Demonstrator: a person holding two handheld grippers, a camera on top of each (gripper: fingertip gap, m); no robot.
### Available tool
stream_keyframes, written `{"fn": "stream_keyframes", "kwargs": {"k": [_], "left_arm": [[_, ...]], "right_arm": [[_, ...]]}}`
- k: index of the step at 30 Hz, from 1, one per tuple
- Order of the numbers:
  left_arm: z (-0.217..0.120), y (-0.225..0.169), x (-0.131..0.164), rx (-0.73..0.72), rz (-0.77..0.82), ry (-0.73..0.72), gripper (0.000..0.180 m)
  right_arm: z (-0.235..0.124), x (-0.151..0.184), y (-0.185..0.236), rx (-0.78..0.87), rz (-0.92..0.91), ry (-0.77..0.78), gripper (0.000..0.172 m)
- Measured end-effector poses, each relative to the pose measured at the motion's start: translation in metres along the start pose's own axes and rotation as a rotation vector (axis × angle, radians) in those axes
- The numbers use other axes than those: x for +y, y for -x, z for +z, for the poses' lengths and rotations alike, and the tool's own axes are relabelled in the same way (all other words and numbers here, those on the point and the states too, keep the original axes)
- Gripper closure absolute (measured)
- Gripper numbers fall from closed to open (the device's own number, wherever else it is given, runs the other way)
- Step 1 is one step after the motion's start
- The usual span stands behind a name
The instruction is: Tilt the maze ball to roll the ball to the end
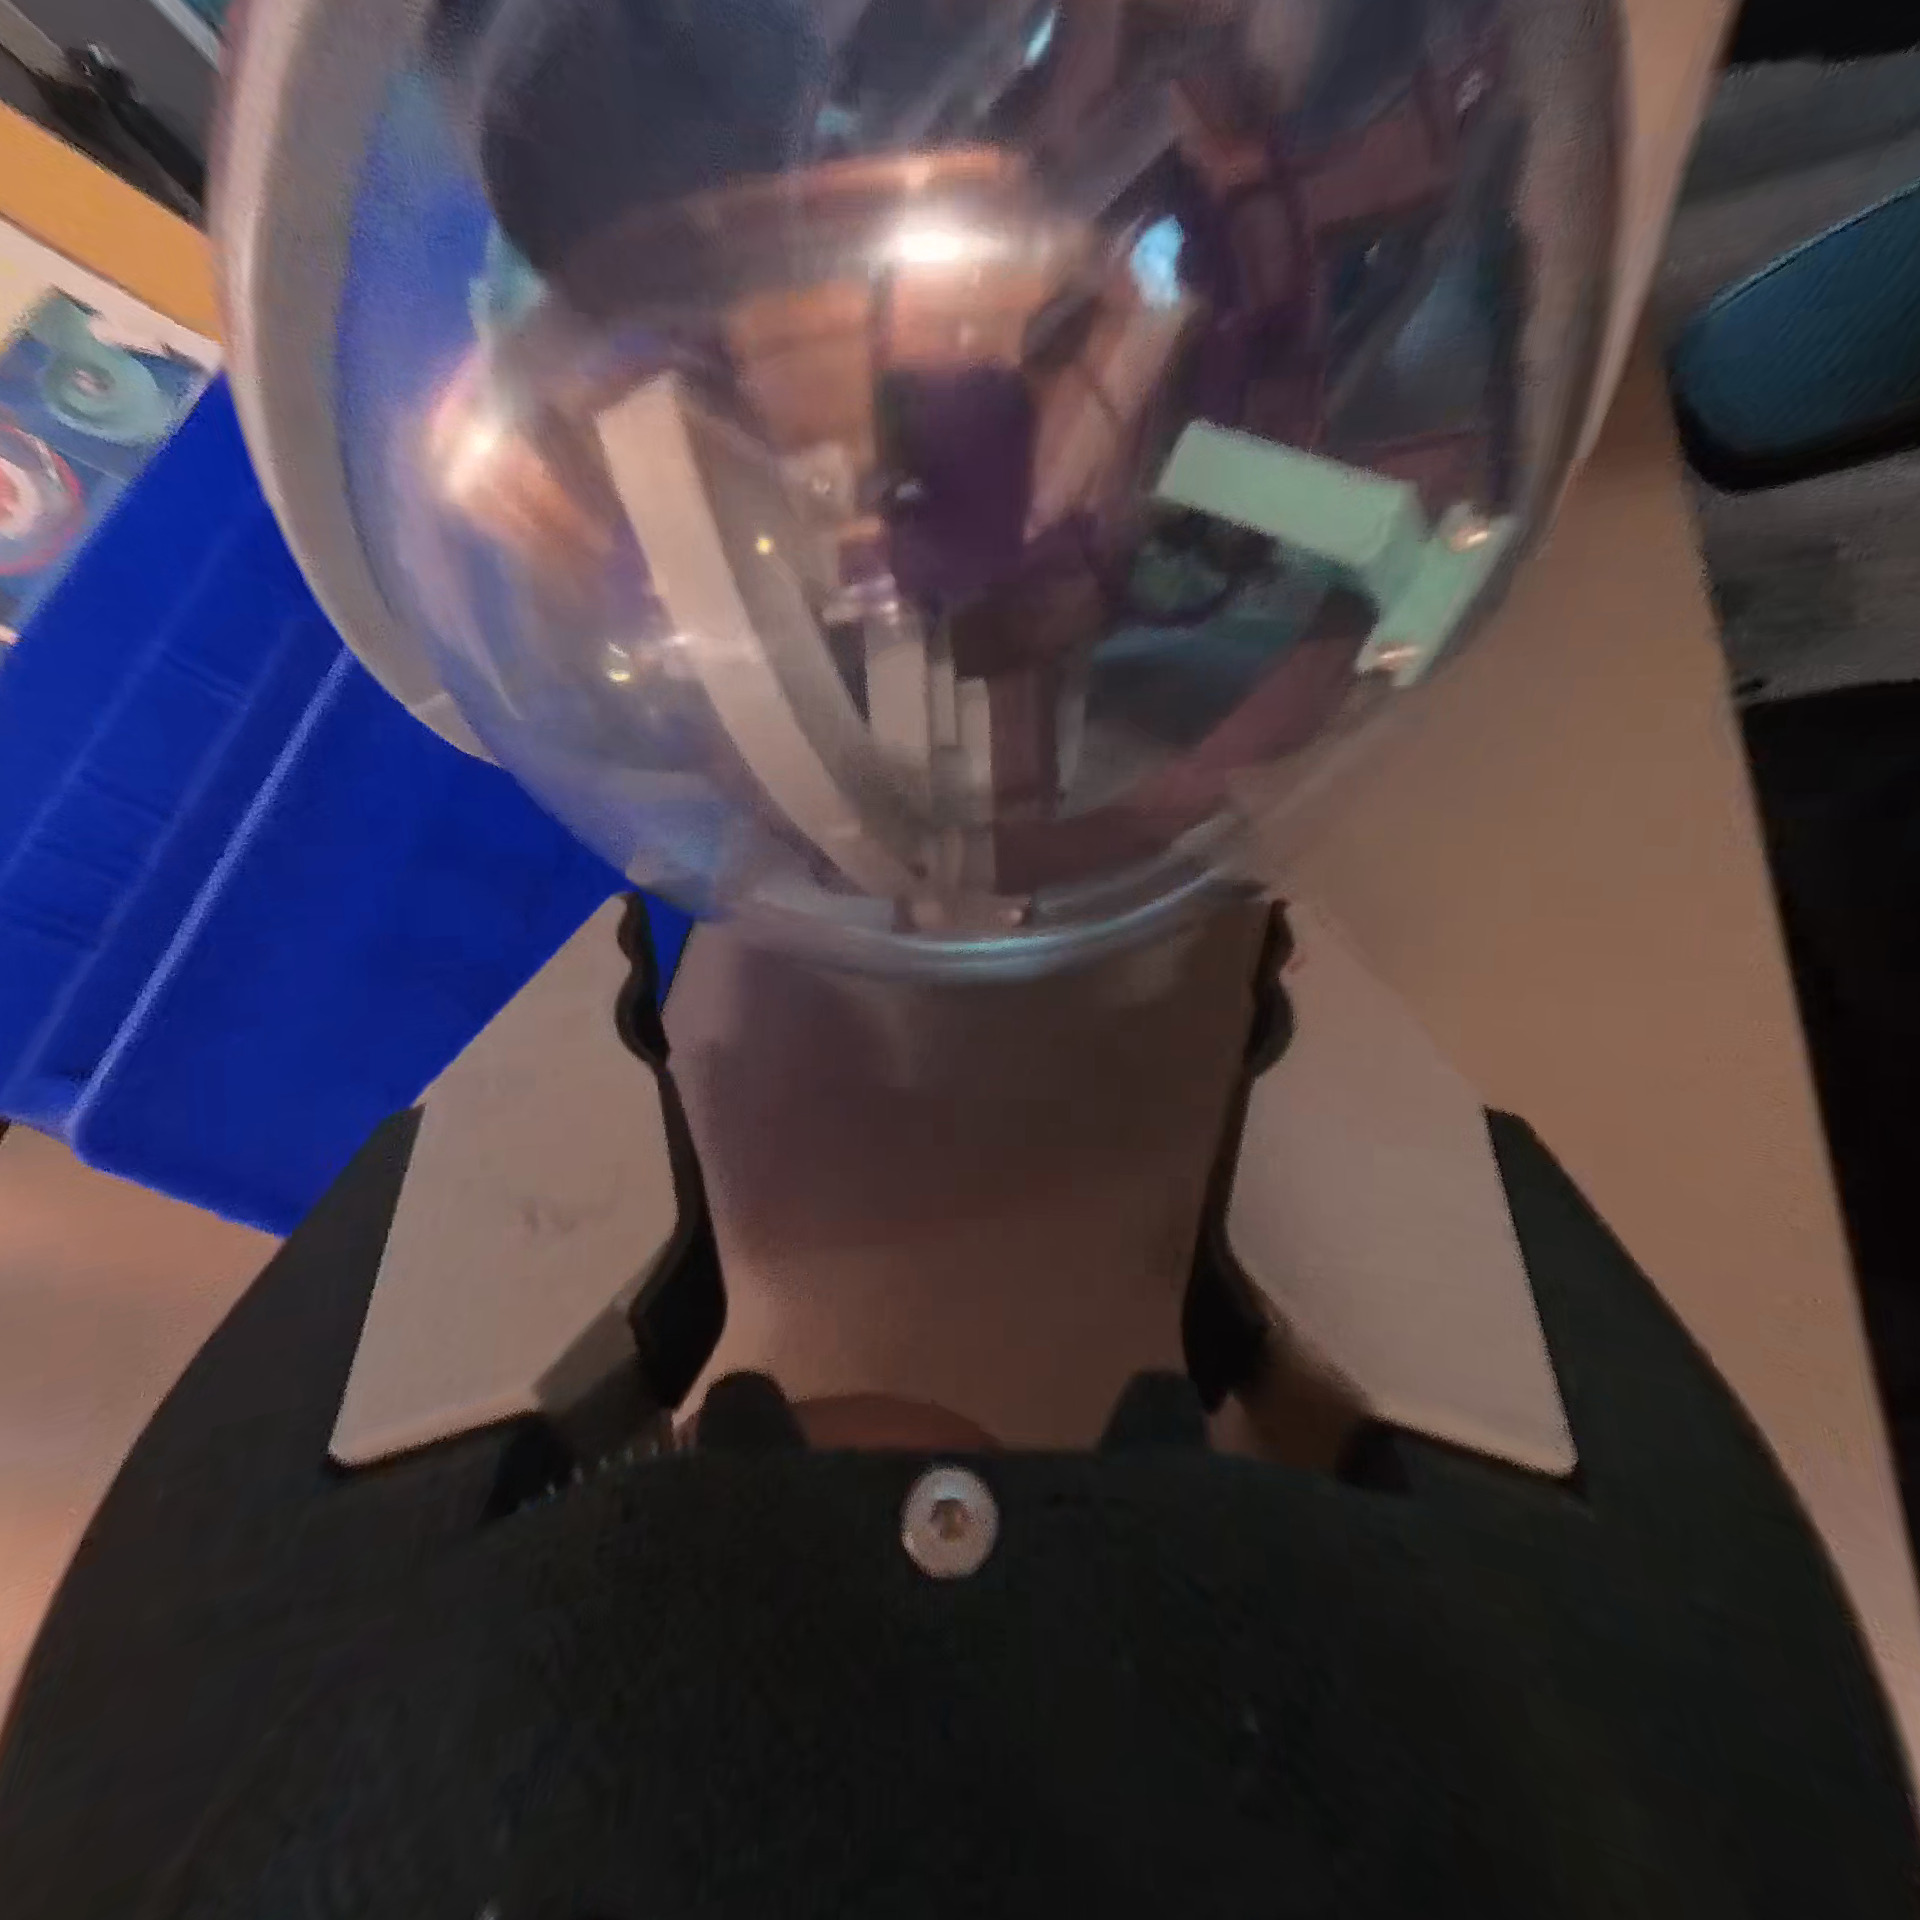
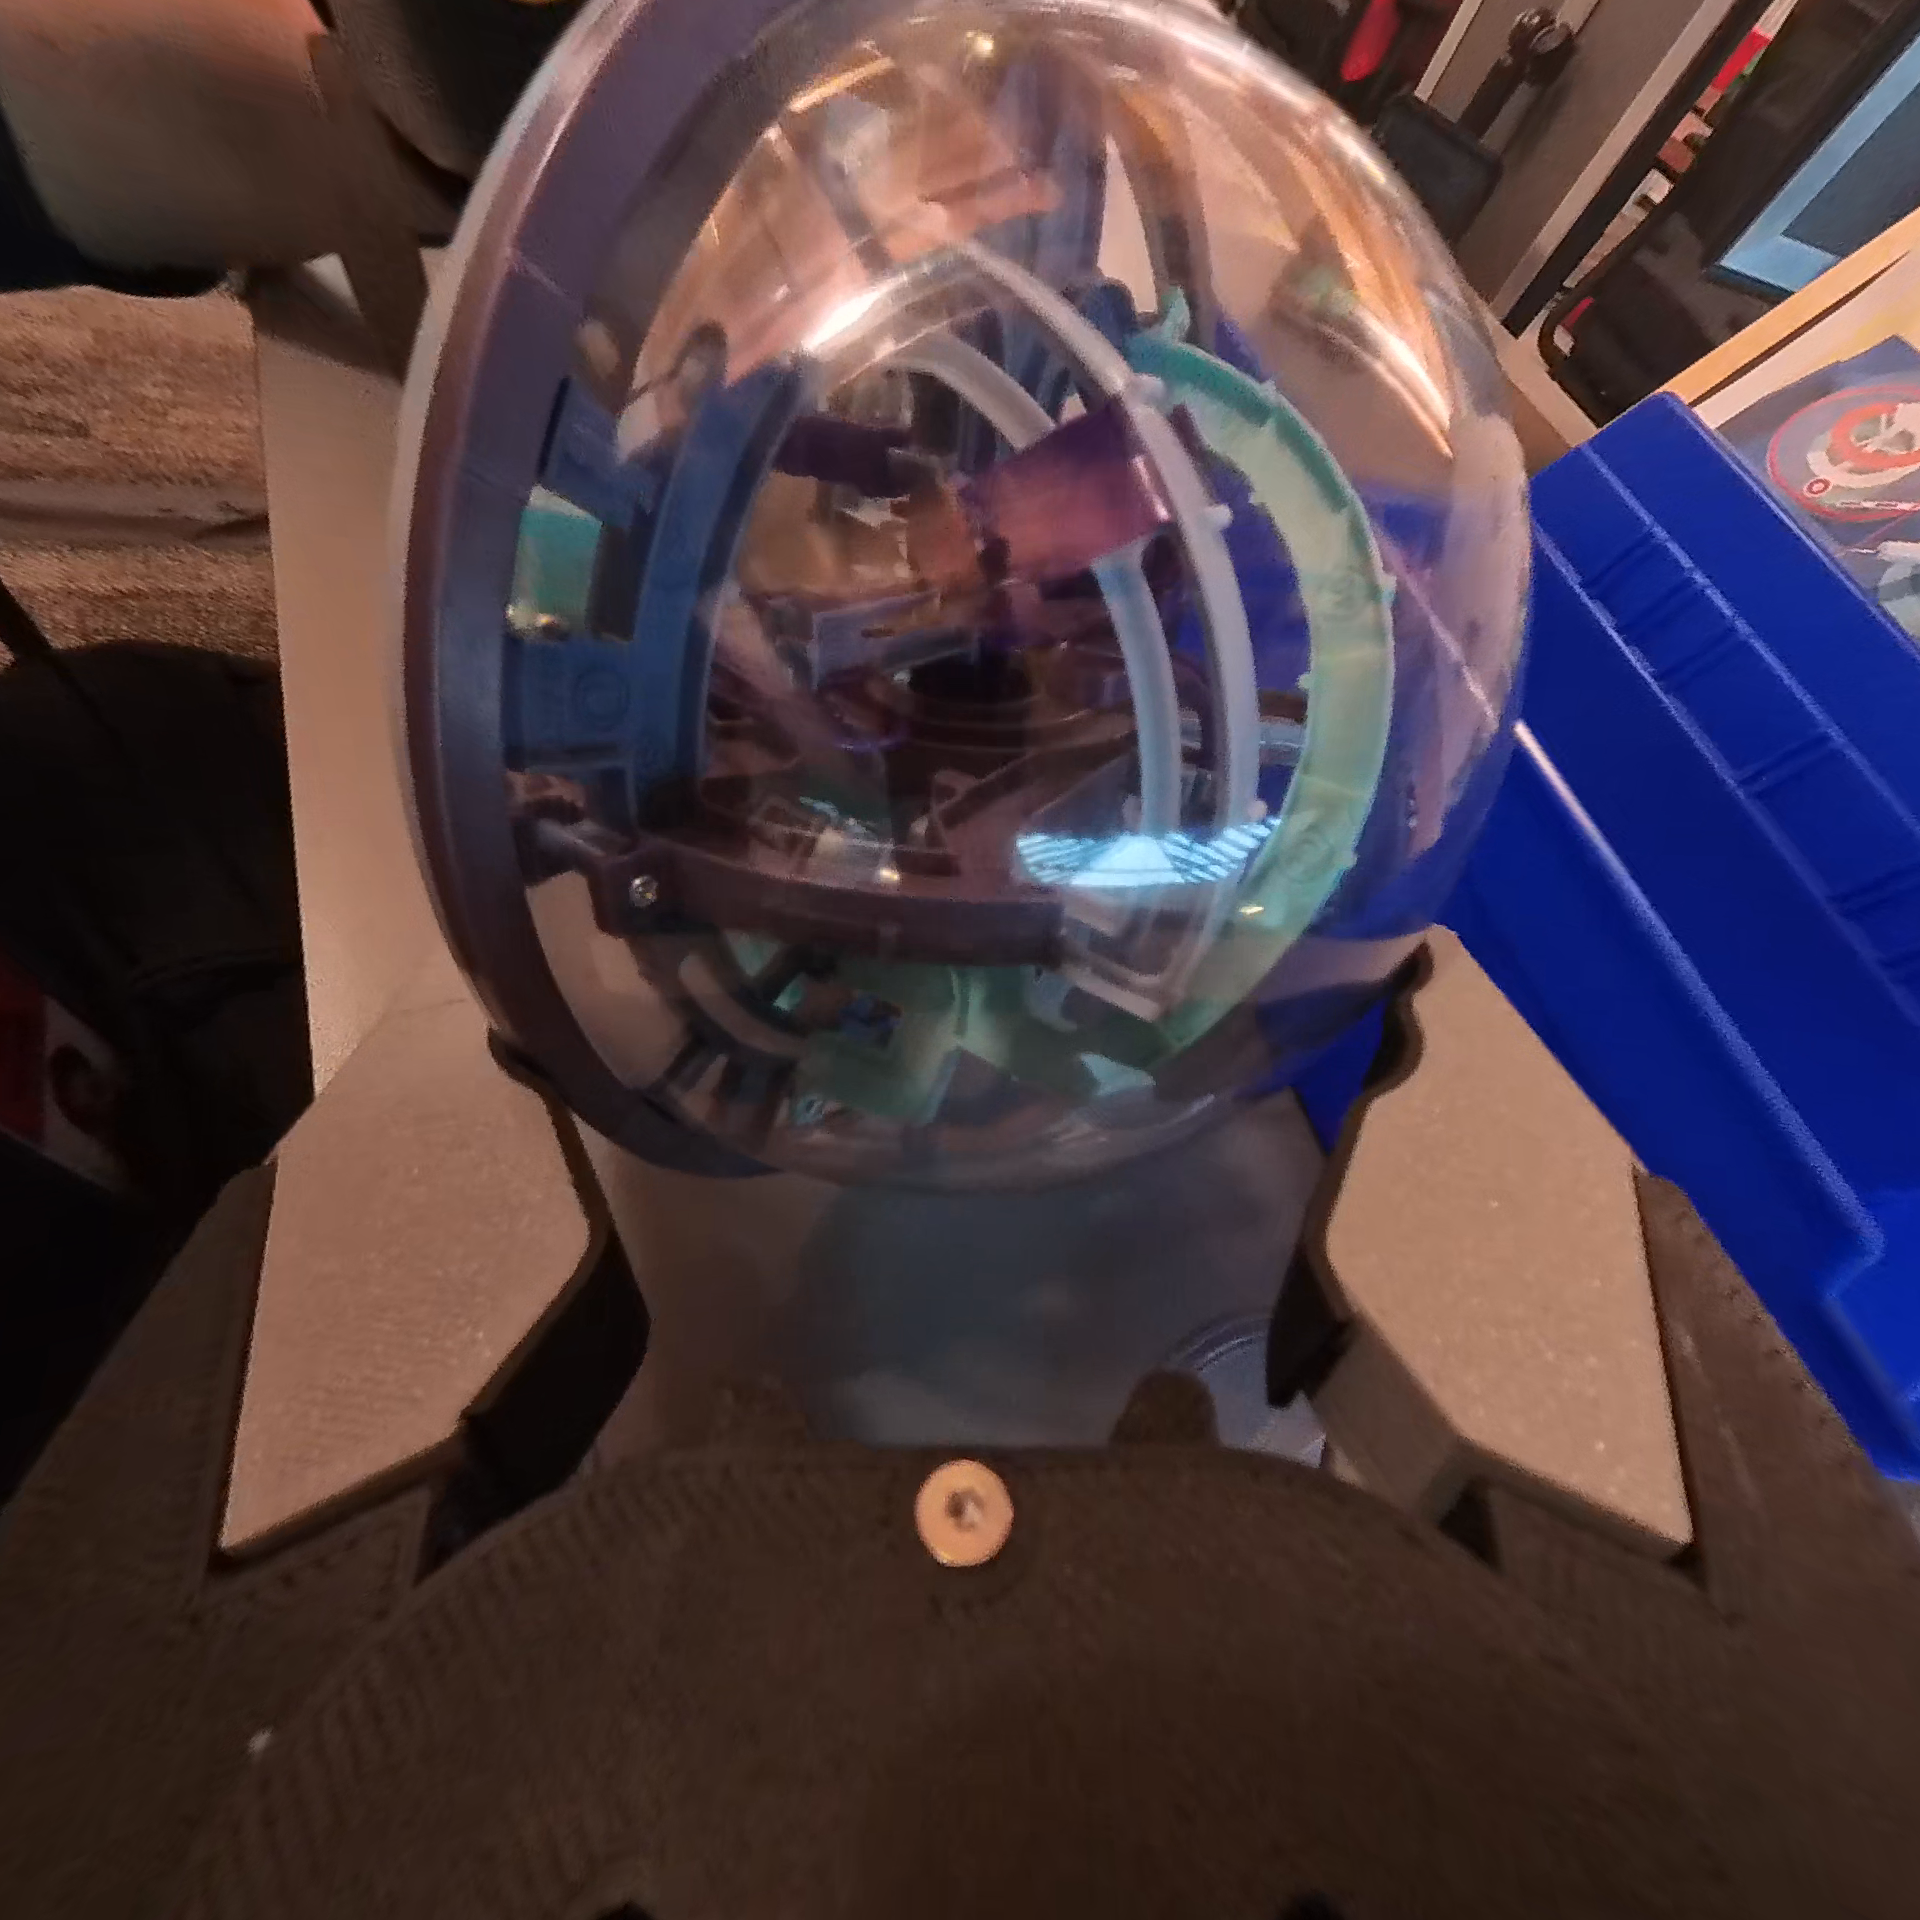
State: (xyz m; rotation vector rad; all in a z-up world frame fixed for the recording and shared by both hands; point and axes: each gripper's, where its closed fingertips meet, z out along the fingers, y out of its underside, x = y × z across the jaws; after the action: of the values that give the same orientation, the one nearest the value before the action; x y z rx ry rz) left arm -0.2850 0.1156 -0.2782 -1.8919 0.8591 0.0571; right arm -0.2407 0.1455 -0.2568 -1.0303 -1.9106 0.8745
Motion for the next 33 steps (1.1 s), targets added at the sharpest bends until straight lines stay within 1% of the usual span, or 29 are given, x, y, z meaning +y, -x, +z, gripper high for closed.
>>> {"fn": "stream_keyframes", "kwargs": {"k": [1, 3, 6, 9, 13, 19, 23, 27, 33], "left_arm": [[0.002, 0.002, 0.001, 0.001, -0.006, 0.015, 0.064], [0.004, 0.000, -0.005, 0.022, 0.001, -0.013, 0.063], [0.008, 0.000, -0.008, 0.011, 0.005, -0.018, 0.057], [0.007, 0.000, -0.009, -0.004, 0.008, -0.022, 0.056], [0.004, 0.000, -0.008, -0.044, 0.040, -0.011, 0.056], [-0.017, 0.002, -0.027, -0.106, 0.104, -0.010, 0.055], [-0.030, 0.003, -0.034, -0.134, 0.157, 0.026, 0.054], [-0.041, 0.006, -0.039, -0.144, 0.161, 0.040, 0.054], [-0.053, 0.012, -0.046, -0.189, 0.187, 0.063, 0.054]], "right_arm": [[0.000, 0.001, 0.000, -0.003, 0.005, -0.002, 0.017], [0.000, 0.001, 0.001, -0.014, 0.017, -0.010, 0.018], [0.001, 0.003, 0.001, -0.018, 0.031, -0.024, 0.017], [0.003, 0.002, 0.001, -0.011, 0.034, -0.056, 0.016], [0.003, -0.003, 0.004, 0.005, -0.009, -0.087, 0.015], [-0.002, -0.019, 0.007, -0.007, -0.045, -0.202, 0.016], [0.001, -0.023, 0.010, -0.006, -0.080, -0.217, 0.016], [0.002, -0.034, 0.011, -0.024, -0.068, -0.274, 0.016], [0.002, -0.048, 0.009, -0.033, -0.095, -0.320, 0.016]]}}
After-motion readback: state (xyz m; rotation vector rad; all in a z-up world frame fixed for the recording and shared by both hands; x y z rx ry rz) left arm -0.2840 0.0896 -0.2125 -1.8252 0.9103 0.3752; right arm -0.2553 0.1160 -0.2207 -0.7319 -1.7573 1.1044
